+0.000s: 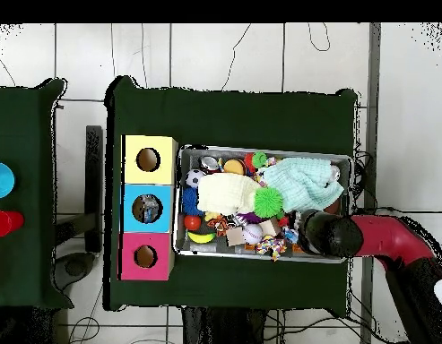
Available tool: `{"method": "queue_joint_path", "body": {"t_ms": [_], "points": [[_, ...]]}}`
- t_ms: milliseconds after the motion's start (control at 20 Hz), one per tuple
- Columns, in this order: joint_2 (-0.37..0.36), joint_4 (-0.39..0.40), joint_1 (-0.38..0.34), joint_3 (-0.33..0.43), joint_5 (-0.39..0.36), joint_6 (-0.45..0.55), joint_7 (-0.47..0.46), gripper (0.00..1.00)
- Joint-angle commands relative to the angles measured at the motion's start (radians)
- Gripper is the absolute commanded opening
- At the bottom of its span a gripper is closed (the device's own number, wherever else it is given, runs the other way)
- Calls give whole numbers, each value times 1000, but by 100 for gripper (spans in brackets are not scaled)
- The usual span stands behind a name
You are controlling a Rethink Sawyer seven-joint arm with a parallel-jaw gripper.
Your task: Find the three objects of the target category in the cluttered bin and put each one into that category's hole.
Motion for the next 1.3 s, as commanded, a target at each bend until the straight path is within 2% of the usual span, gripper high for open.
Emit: {"method": "queue_joint_path", "body": {"t_ms": [50, 300, 600, 900, 1300], "points": [[93, 136, -48, 30, 23, 238, -400, 100], [132, 178, -87, 97, 82, 295, -469, 100], [175, 212, -116, 149, 92, 278, -516, 100], [176, 174, -119, 125, 45, 245, -535, 100], [104, 87, -79, 76, 14, 253, -484, 100]]}}
